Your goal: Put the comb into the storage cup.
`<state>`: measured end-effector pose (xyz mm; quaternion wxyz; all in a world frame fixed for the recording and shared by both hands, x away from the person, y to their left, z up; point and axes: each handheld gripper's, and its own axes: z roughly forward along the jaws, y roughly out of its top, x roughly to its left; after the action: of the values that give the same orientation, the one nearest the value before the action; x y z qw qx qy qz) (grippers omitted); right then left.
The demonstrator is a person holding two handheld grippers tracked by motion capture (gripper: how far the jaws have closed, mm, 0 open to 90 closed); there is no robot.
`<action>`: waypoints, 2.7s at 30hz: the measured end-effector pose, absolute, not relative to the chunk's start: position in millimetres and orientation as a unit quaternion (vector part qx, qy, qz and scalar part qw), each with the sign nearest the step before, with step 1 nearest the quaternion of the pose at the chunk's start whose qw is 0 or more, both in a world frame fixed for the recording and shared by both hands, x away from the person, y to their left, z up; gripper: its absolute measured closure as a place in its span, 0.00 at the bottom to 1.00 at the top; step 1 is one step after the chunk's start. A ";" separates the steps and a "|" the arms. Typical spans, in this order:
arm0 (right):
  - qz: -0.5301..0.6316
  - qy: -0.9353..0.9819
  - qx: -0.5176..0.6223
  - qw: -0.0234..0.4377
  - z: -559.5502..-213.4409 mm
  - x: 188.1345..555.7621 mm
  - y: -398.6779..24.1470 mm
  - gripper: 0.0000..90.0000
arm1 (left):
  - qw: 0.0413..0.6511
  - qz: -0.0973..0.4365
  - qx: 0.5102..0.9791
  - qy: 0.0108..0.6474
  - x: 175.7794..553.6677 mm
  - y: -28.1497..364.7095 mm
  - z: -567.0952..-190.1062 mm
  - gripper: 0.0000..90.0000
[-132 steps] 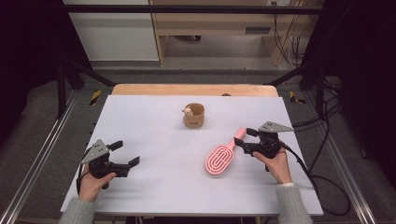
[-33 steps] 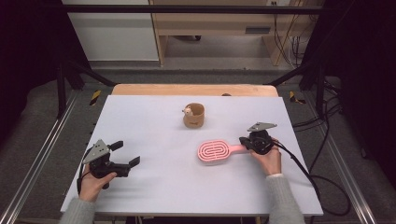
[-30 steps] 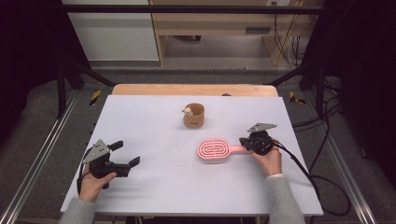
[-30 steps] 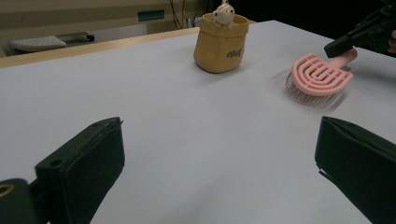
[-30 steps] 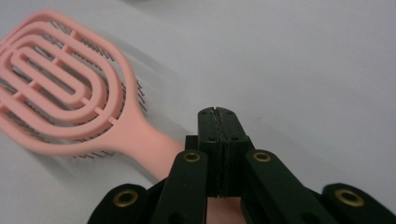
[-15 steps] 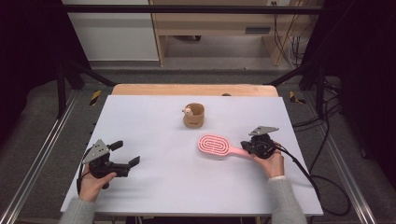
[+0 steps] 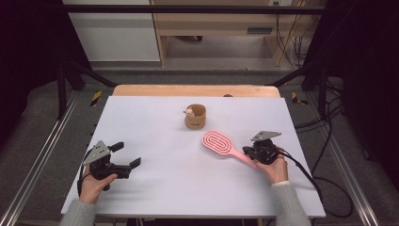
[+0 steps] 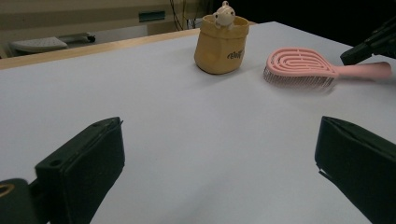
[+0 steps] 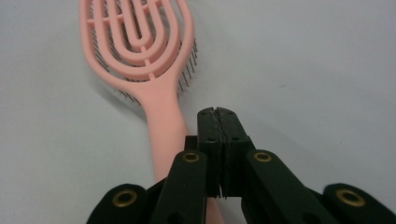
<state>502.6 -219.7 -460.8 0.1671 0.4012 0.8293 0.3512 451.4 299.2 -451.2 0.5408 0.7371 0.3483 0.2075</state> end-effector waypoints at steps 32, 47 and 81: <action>0.376 0.817 0.401 0.171 -448.8 489.9 -223.5 0.86 | 0.540 0.208 0.738 0.346 451.6 298.2 -451.1 0.02; 0.403 0.804 0.390 0.199 -422.9 486.3 -223.0 0.23 | 0.539 0.208 0.739 0.347 451.8 297.9 -451.4 0.02; 0.411 0.812 0.380 0.163 -418.1 499.2 -196.3 0.01 | 0.537 0.208 0.740 0.348 452.4 297.2 -452.4 0.02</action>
<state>499.2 -196.3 -418.1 0.1628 0.3803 0.8122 0.4114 452.4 297.2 -452.4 0.5370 0.7398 0.3477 0.2083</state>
